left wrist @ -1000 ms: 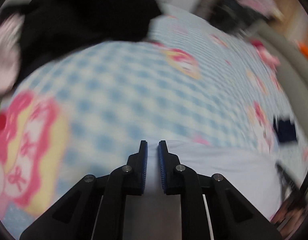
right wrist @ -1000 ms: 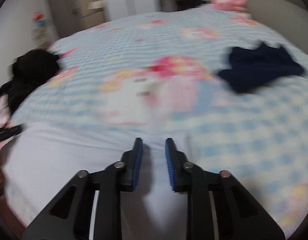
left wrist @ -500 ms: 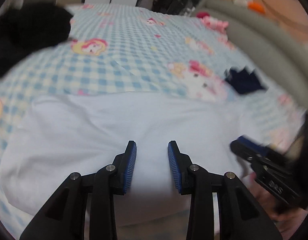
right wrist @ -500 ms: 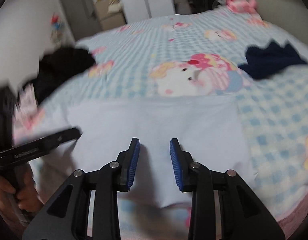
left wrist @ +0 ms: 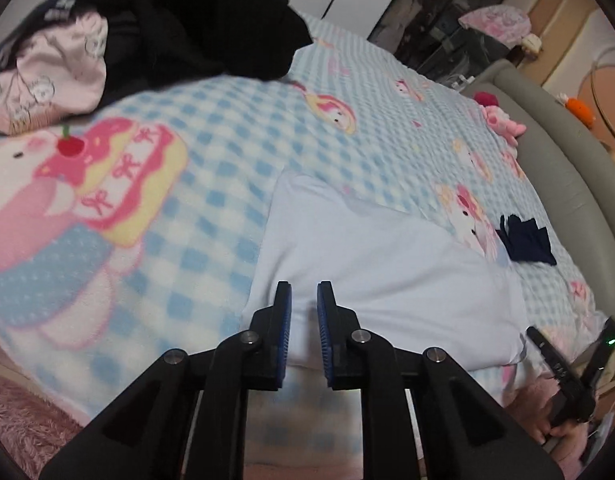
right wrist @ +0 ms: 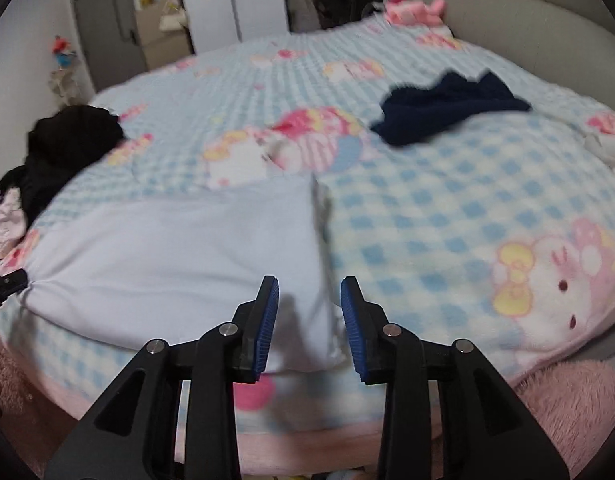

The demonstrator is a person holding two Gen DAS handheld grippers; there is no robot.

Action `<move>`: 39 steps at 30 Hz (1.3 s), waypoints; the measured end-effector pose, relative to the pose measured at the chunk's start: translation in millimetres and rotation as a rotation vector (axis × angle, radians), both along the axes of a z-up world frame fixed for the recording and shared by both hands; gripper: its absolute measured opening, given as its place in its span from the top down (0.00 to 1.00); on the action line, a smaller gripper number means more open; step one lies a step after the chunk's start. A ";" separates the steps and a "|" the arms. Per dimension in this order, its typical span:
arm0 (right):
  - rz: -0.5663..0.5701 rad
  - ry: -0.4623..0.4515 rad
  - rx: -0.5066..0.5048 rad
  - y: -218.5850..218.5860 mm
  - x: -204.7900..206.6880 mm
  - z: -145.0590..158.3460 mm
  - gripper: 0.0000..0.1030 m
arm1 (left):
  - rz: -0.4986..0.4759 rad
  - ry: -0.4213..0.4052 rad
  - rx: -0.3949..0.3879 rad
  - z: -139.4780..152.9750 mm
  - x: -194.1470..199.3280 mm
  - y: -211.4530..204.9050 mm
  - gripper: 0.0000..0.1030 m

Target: Fold clothes

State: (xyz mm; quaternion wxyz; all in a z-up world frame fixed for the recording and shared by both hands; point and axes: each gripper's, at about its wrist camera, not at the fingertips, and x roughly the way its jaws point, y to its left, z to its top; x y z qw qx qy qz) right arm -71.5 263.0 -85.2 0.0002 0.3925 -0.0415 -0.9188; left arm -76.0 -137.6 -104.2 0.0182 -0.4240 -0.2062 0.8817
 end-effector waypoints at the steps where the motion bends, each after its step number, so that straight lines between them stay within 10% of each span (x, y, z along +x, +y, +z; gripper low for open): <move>1: 0.035 0.010 -0.001 -7.1 1.5 1.8 0.67 | -0.027 0.007 -0.024 0.8 2.2 7.5 0.72; 6: 0.136 -0.077 -0.005 -40.7 -1.5 -13.2 0.64 | -0.080 -0.032 -0.108 -4.5 1.3 25.8 0.67; 13: -0.050 -0.101 0.179 -17.0 3.5 -13.2 0.65 | 0.135 -0.031 -0.033 -1.7 10.7 -26.6 0.70; 19: 0.024 -0.038 -0.061 -3.3 8.0 -3.7 0.64 | -0.051 0.053 0.050 6.1 3.7 3.2 0.58; 25: 0.070 -0.145 0.067 -26.5 5.9 -27.7 0.67 | -0.077 -0.064 -0.130 -14.4 -10.7 26.5 0.61; 29: -0.026 -0.164 0.242 -20.2 6.4 -35.4 0.54 | -0.053 -0.053 -0.104 -11.8 -10.1 18.3 0.63; 39: -0.022 -0.142 -0.294 4.3 12.3 -27.0 0.53 | -0.129 0.112 0.033 12.3 -4.4 37.0 0.61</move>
